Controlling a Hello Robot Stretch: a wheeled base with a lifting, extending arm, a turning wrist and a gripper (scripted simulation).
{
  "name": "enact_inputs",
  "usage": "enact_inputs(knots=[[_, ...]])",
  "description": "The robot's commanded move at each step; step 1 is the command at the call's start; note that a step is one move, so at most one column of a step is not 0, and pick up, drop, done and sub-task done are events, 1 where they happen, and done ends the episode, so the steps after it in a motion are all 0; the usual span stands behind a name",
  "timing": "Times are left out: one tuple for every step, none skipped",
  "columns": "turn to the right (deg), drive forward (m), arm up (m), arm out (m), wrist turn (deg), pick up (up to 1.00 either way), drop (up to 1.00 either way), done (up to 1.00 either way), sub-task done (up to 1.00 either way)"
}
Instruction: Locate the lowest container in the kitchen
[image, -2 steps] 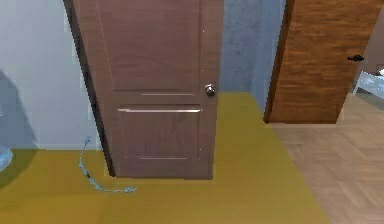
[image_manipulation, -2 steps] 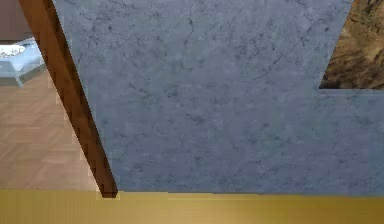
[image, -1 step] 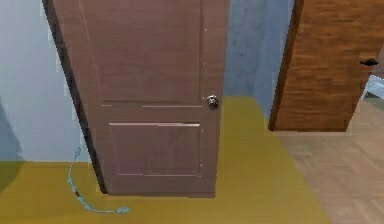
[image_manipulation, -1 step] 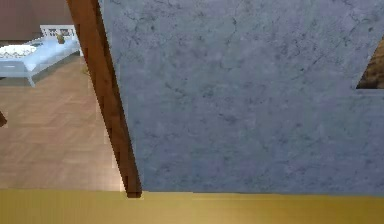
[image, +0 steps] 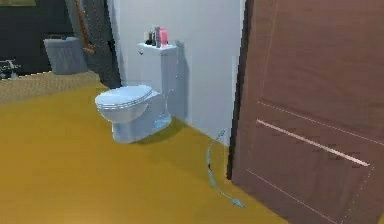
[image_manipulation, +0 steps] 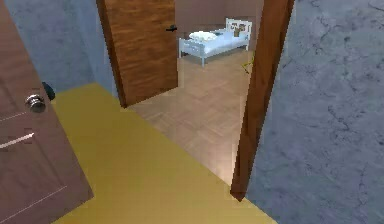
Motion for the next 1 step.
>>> enact_inputs(knots=[[-30.0,0.0,0.0,0.0,0.0,0.0,0.0,0.0,0.0]])
